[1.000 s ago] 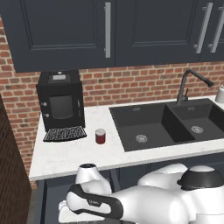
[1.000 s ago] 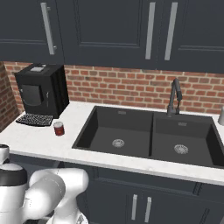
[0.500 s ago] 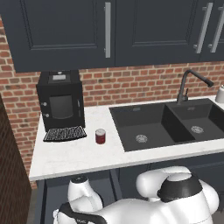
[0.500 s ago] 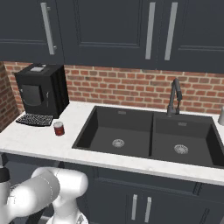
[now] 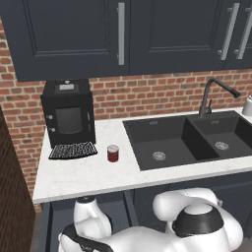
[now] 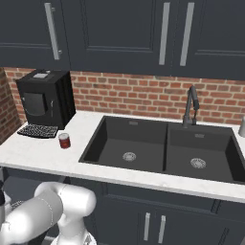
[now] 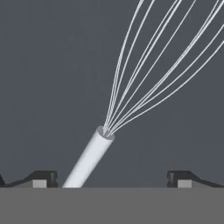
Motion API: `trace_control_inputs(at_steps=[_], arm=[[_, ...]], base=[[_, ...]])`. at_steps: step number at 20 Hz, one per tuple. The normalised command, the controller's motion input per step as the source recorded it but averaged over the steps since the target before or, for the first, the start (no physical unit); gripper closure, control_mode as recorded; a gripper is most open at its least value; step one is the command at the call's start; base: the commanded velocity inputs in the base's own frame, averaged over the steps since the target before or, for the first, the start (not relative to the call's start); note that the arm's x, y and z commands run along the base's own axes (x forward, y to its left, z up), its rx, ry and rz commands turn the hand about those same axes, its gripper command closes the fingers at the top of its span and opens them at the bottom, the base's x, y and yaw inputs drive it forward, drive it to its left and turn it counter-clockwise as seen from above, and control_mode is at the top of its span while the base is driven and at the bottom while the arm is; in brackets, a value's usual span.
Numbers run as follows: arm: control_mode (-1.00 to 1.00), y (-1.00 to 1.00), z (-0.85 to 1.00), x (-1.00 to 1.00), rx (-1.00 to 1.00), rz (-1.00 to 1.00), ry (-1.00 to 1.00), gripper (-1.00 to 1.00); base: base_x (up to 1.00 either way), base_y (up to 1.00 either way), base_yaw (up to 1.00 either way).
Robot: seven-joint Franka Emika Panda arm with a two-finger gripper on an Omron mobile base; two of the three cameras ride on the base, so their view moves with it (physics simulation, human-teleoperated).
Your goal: Pick the whisk from the drawer and place it on the counter.
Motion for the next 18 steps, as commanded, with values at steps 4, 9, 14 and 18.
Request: trace_control_inputs(at_steps=[4,9,14,18], arm=[[-1.0,-0.03,-0.11,0.0,0.0,0.0,0.0,-1.0],[-1.0,0.0,-0.31,0.05,0.0,0.0,-0.01,-1.0],[-1.0,0.0,-0.21,0.17,0.0,0.0,-0.01,-1.0],[-1.0,-0.01,-0.04,0.05,0.0,0.0,0.0,-1.0]], base=[[0.0,0.0,0.0],[0.0,0.0,0.0],[0.0,0.0,0.0],[0.0,0.0,0.0]])
